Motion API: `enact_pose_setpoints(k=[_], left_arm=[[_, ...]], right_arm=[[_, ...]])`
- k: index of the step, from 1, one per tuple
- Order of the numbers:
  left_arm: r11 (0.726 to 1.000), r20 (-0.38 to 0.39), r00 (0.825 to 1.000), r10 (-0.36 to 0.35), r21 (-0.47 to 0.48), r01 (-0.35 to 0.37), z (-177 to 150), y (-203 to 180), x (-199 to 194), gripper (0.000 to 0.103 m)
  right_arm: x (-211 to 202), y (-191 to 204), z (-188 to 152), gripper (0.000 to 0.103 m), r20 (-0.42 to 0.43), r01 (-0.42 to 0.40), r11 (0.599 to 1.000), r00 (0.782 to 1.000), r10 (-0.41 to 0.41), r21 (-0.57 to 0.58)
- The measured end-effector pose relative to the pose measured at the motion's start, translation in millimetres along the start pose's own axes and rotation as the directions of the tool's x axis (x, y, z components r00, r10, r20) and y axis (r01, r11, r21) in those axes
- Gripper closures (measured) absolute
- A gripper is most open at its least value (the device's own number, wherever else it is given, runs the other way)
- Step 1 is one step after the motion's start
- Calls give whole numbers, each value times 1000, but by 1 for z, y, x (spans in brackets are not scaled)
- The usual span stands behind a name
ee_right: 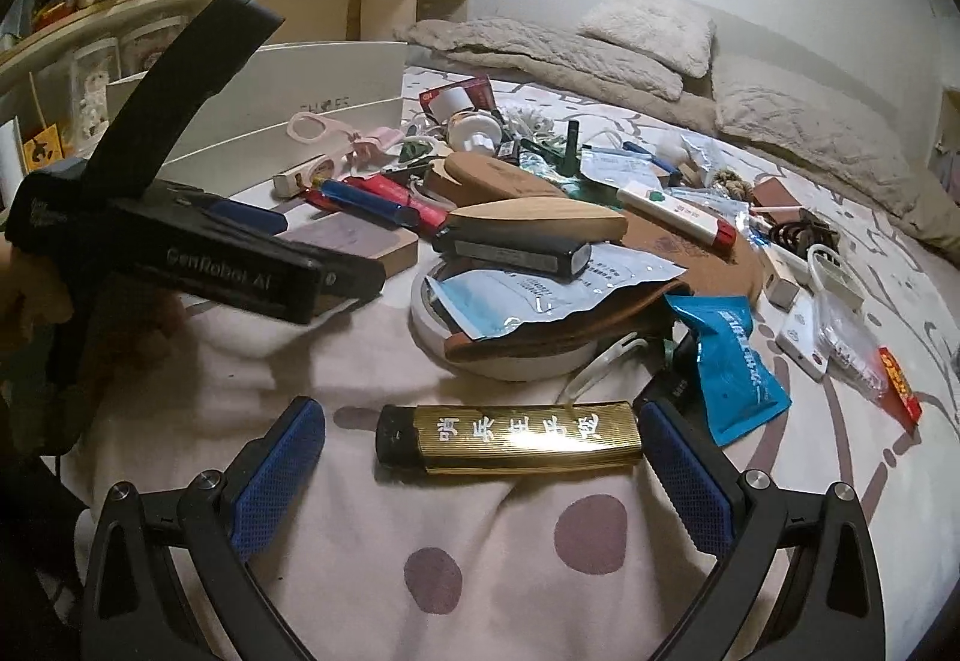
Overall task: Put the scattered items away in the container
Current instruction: 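Close the right gripper around the gold-lettered tube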
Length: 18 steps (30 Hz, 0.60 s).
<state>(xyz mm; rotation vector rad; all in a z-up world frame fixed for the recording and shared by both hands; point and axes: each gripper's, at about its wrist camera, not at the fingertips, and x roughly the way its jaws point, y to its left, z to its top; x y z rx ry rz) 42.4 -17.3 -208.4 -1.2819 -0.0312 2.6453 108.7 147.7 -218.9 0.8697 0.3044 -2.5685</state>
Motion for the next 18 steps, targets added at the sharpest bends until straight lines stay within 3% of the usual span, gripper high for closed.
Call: enact_pose_setpoints(k=[8, 14, 18], left_arm=[[998, -3, 999, -48, -46, 48, 2, 7, -1, 0], [999, 6, 999, -52, -15, 52, 1, 4, -2, 2], [998, 6, 1000, -19, 51, 19, -1, -5, -2, 11]], right_arm=[[-1, 3, 0, 0, 12, 44, 999, 999, -44, 1], [0, 1, -1, 0, -10, 30, 999, 1000, -30, 24], [3, -1, -2, 13, -41, -9, 998, 999, 11, 57]])
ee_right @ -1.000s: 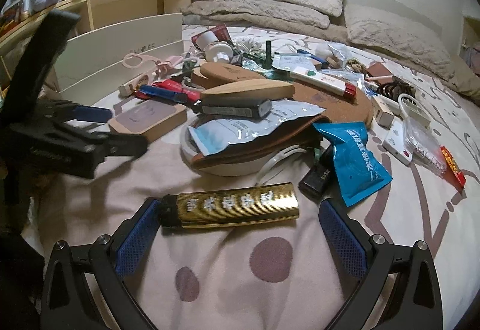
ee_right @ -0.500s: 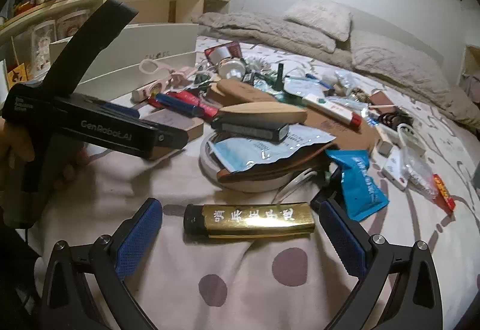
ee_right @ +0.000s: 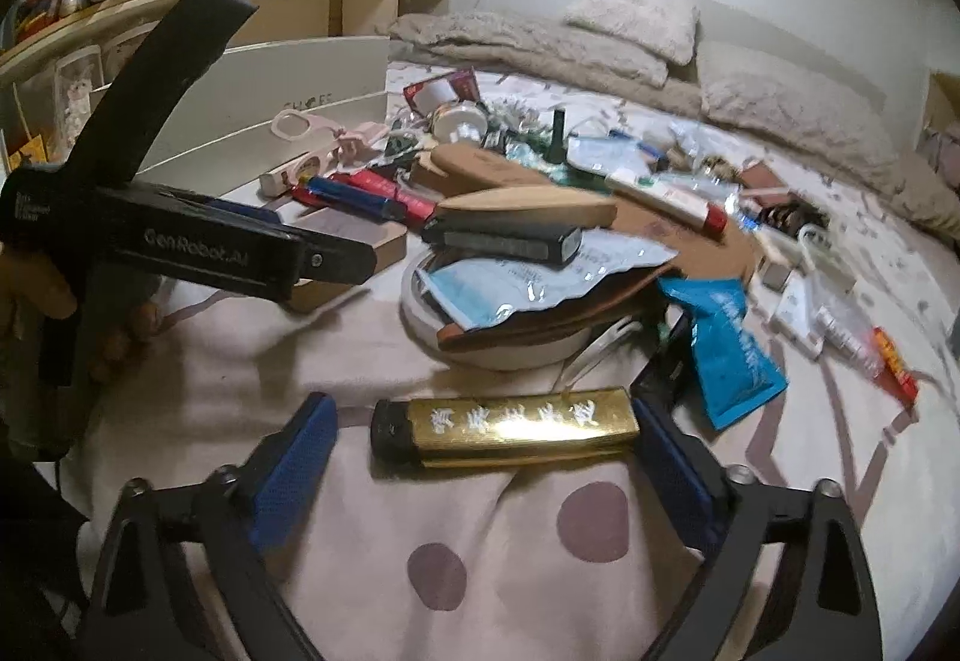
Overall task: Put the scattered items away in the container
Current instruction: 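Close the right gripper around the gold-lettered tube, then grasp the wooden square pad with the clear hook using the left gripper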
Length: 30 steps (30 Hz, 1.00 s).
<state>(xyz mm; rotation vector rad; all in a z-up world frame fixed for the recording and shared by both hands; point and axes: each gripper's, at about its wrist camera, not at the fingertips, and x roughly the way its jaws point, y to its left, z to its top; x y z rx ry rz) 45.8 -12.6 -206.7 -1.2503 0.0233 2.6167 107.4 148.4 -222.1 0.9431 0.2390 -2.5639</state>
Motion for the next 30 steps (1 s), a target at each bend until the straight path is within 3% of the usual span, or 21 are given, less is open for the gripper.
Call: enact_pose_setpoints(k=[4, 11, 17, 21, 30], left_arm=[[1000, -12, 1000, 18, 18, -18, 0, -3, 3, 12], [999, -25, 999, 47, 7, -46, 2, -5, 7, 11], [999, -14, 999, 36, 13, -36, 0, -5, 4, 22], [998, -1, 1000, 28, 55, -28, -2, -13, -2, 38], [1000, -18, 1000, -20, 12, 20, 1, -5, -7, 40]], right_arm=[[0, 2, 1, 20, -5, -4, 1000, 1000, 4, -8], [-1, 3, 1, 20, -15, -3, 1000, 1000, 3, -9], [-2, 0, 1, 21, -32, -9, 999, 999, 10, 36], [-3, -1, 1, 20, -37, -9, 999, 999, 11, 49], [-7, -5, 8, 21, -26, -13, 997, 1000, 15, 77]])
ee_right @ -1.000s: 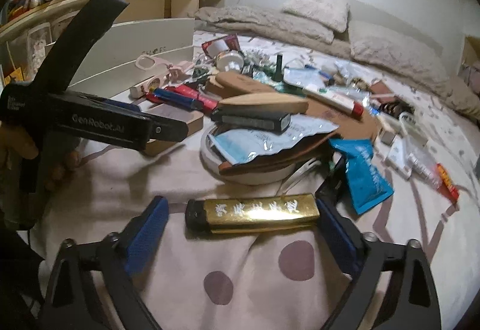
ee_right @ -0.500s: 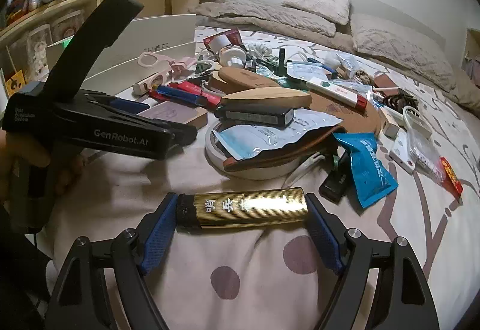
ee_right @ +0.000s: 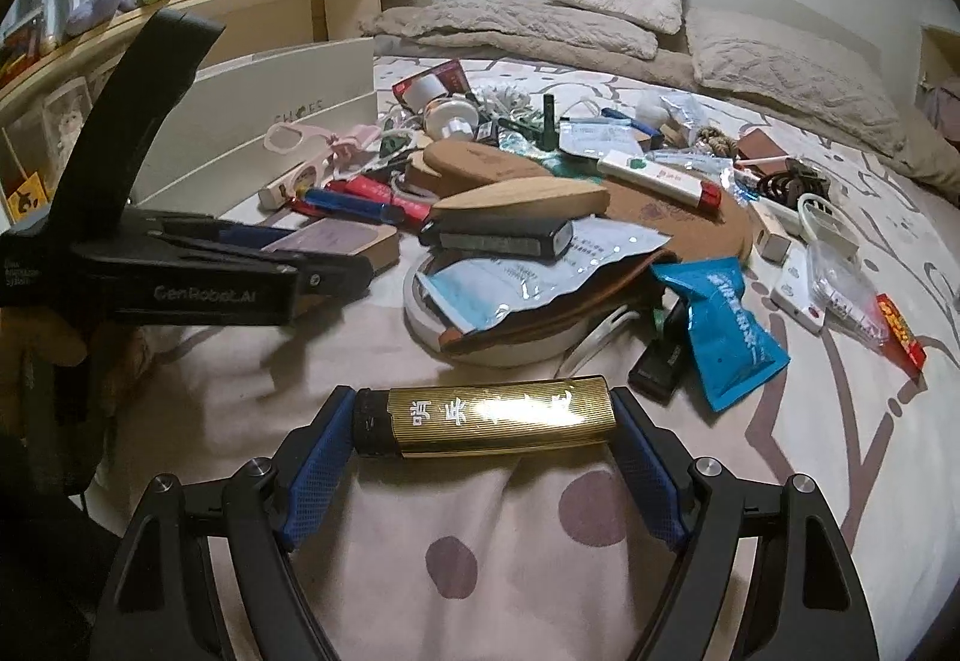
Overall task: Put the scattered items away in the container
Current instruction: 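Grasp the wooden square pad with the clear hook using the left gripper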
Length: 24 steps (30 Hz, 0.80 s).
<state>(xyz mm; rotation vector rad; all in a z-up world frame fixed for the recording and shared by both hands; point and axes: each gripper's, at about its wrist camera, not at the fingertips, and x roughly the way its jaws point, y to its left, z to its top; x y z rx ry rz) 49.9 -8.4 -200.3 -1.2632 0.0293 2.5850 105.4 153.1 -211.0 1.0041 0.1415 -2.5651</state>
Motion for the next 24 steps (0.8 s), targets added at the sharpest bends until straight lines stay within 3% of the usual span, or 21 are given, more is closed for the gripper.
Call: enact_pose_setpoints(k=[8, 24], left_arm=[[999, -6, 999, -36, -39, 36, -1, 5, -11, 40], [998, 82, 995, -52, -36, 55, 10, 5, -53, 40]], right_arm=[[-4, -4, 5, 21, 11, -6, 999, 1000, 6, 45], [-29, -7, 28, 21, 81, -12, 995, 997, 4, 98]])
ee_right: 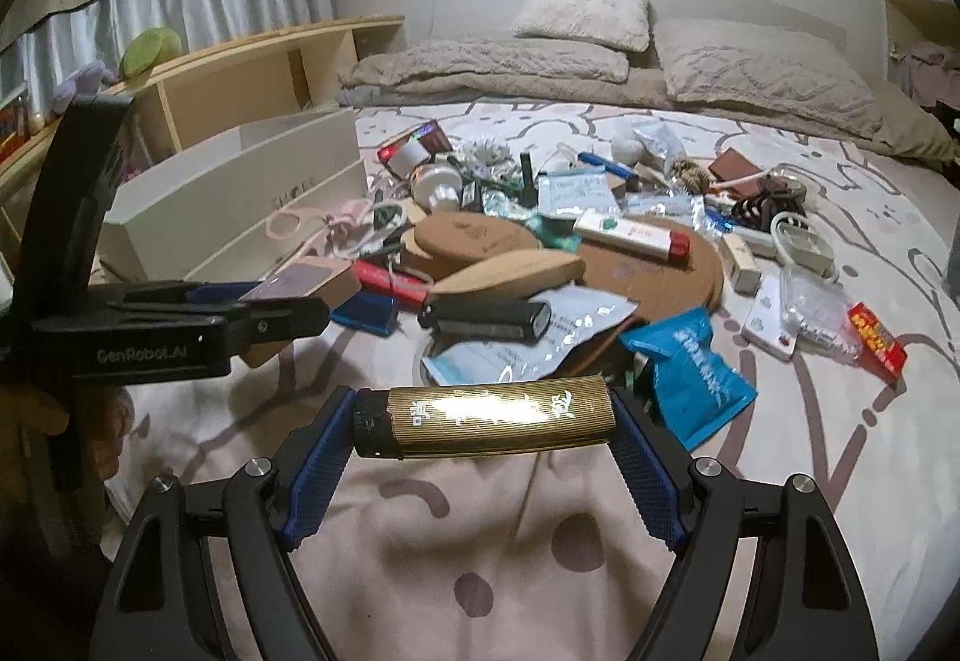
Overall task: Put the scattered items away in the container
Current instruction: 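Grasp the wooden square pad with the clear hook using the left gripper, then lift the wooden pad with the left gripper while the right gripper carries the tube to the box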
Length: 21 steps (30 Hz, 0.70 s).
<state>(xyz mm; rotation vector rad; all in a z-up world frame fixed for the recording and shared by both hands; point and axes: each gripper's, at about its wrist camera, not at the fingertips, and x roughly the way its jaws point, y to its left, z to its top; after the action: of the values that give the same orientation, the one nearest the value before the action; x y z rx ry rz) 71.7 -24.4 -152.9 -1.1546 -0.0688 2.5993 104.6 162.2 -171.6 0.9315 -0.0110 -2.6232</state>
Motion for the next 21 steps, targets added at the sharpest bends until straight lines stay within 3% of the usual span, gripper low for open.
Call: enact_pose_setpoints(k=[21], left_arm=[[1000, 156, 988, 19, 12, -21, 41, 5, -65, 40]], right_arm=[[-37, 2, 51, 21, 129, 38, 999, 991, -39, 15]])
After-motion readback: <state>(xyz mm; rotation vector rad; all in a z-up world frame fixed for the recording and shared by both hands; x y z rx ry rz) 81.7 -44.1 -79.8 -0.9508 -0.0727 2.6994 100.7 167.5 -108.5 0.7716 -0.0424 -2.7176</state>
